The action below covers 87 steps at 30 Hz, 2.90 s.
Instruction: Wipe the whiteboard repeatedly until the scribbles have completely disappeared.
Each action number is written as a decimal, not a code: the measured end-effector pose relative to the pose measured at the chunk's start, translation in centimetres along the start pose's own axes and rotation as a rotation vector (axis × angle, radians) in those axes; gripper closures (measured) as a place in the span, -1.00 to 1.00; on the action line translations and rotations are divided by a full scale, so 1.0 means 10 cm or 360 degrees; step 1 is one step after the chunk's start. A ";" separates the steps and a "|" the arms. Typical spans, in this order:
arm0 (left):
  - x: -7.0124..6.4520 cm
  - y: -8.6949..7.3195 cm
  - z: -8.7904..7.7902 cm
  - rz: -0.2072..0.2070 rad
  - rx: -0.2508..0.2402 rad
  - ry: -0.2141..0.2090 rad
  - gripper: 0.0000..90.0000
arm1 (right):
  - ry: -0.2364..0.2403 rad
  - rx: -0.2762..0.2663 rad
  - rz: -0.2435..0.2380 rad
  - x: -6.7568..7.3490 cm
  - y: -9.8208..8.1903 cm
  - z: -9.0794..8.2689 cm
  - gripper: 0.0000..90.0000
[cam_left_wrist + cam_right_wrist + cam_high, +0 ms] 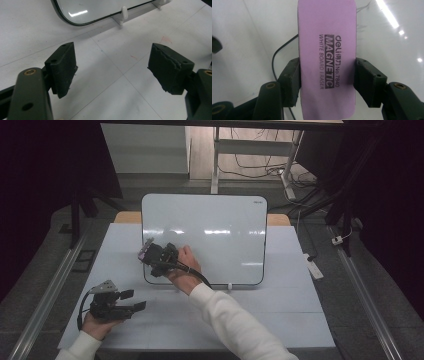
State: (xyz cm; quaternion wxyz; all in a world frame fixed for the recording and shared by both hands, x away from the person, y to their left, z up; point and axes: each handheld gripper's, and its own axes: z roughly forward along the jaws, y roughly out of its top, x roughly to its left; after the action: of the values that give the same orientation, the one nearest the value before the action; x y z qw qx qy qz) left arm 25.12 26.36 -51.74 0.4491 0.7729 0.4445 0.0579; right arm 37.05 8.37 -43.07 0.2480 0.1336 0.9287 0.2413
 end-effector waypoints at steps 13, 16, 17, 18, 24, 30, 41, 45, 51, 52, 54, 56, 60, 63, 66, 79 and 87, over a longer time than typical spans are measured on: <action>0.00 0.00 0.00 0.0001 -0.0009 0.0006 -0.47 | -0.0157 -0.0092 0.0087 -0.35 0.06 -0.16 -0.10; 0.00 0.00 0.00 -0.0003 -0.0008 0.0006 -0.47 | -0.0169 -0.0123 0.0075 -0.41 0.15 -0.16 -0.10; 0.00 0.00 0.00 -0.0004 -0.0007 0.0003 -0.47 | -0.0165 -0.0126 0.0077 -0.43 0.18 -0.16 -0.10; 0.00 0.00 0.00 -0.0004 -0.0006 0.0001 -0.47 | -0.0170 -0.0131 0.0061 -0.44 0.20 -0.15 -0.10; 0.01 0.00 -0.01 -0.0009 -0.0012 0.0001 -0.47 | -0.0073 -0.0036 -0.0045 -0.26 0.23 -0.06 -0.10; 0.02 0.00 -0.02 -0.0007 -0.0015 0.0001 -0.47 | 0.0031 0.0015 -0.0103 0.02 0.03 0.03 -0.10; 0.03 0.00 -0.02 -0.0018 -0.0018 0.0005 -0.47 | 0.0090 0.0061 -0.0140 0.21 -0.22 0.07 -0.10; 0.02 0.00 -0.02 -0.0016 -0.0014 0.0005 -0.47 | 0.0114 0.0058 -0.0111 0.23 -0.23 0.08 -0.10; 0.02 0.00 -0.02 -0.0014 -0.0012 0.0003 -0.47 | 0.0138 0.0075 -0.0143 0.26 -0.20 0.10 -0.10; 0.02 0.00 -0.02 -0.0015 -0.0011 0.0003 -0.47 | 0.0134 0.0065 -0.0129 0.26 -0.20 0.10 -0.10; 0.02 0.00 -0.01 -0.0015 -0.0014 0.0004 -0.47 | 0.0117 0.0047 -0.0105 0.23 -0.17 0.09 -0.10; 0.02 0.00 -0.02 -0.0014 -0.0015 0.0004 -0.47 | 0.0089 0.0022 -0.0086 0.16 -0.12 0.07 -0.10; 0.02 0.00 -0.02 -0.0013 -0.0010 0.0000 -0.47 | 0.0031 -0.0037 -0.0013 -0.02 -0.02 0.00 -0.10; 0.02 0.00 -0.02 -0.0016 -0.0014 0.0004 -0.47 | -0.0007 -0.0077 0.0040 -0.16 0.06 -0.04 -0.10; 0.02 0.00 -0.02 -0.0013 -0.0013 0.0000 -0.47 | -0.0038 -0.0108 0.0075 -0.30 0.12 -0.09 -0.10; 0.02 -0.01 -0.02 -0.0017 -0.0016 -0.0002 -0.47 | -0.0084 -0.0183 0.0162 -0.55 0.22 -0.17 -0.10; 0.02 -0.01 -0.02 -0.0014 -0.0014 -0.0004 -0.47 | -0.0103 -0.0199 0.0154 -0.58 0.27 -0.16 -0.10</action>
State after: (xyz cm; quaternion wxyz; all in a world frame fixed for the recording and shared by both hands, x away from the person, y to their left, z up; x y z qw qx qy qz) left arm 25.15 26.66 -51.75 0.4533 0.7690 0.4471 0.0570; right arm 41.39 7.90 -38.19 0.2738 0.1704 0.8958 0.3060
